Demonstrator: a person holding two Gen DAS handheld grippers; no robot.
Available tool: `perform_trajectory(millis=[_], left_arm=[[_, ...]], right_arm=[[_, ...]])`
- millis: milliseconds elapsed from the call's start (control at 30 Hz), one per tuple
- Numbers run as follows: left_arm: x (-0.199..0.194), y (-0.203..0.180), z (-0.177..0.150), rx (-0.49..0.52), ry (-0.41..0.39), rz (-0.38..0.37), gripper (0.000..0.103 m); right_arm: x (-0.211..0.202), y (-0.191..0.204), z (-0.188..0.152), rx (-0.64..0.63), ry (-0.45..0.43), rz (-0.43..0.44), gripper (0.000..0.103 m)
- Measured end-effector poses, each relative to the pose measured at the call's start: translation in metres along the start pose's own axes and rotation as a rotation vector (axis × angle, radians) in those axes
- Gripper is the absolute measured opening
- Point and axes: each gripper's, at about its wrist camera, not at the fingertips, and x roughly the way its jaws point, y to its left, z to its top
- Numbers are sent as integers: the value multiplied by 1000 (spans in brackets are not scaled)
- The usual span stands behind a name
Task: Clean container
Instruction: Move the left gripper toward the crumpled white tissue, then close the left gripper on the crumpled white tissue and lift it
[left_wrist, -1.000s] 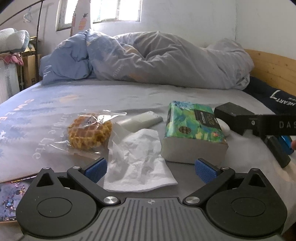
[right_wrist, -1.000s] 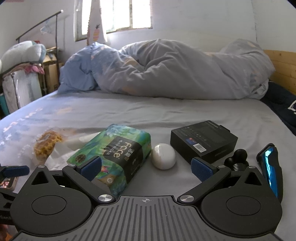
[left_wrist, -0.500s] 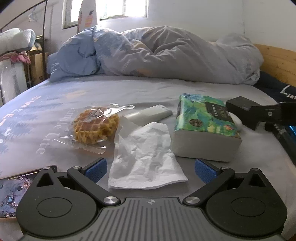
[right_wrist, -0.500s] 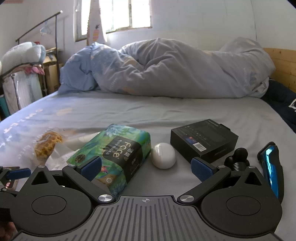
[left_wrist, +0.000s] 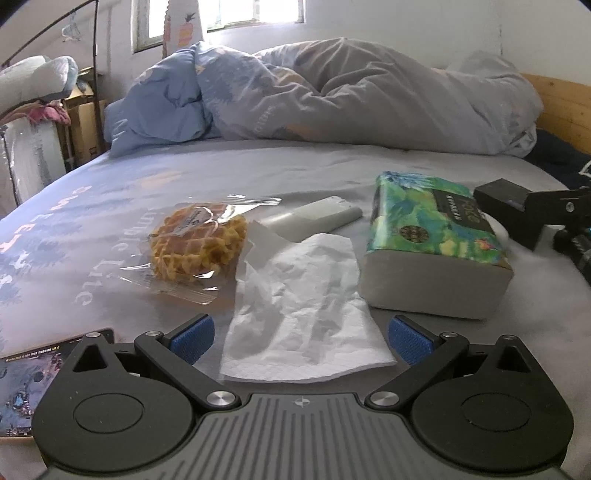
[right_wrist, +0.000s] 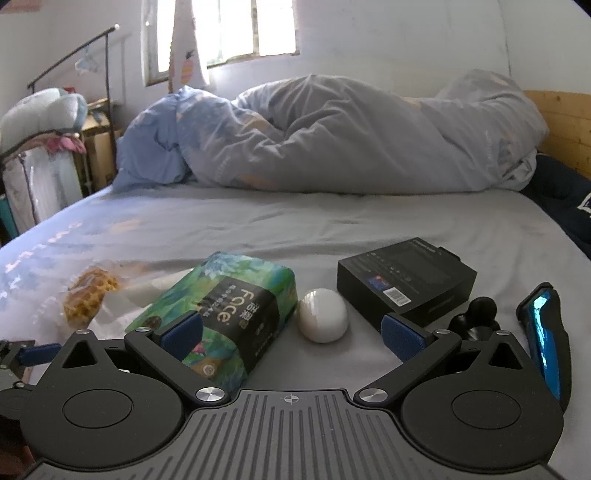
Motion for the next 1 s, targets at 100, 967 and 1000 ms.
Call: perform_trajectory(millis=[100,967,1000], left_arm=[[2,1,2,-8,8,1,101],[14,7,12,12,27,-96,22],[13,7,13,13,25,-104,18]], right_arm=[[3,2,1,-3,0,5,103],[29,9,17,5,-23,45,103],[29,10,18,6,-24,47,103]])
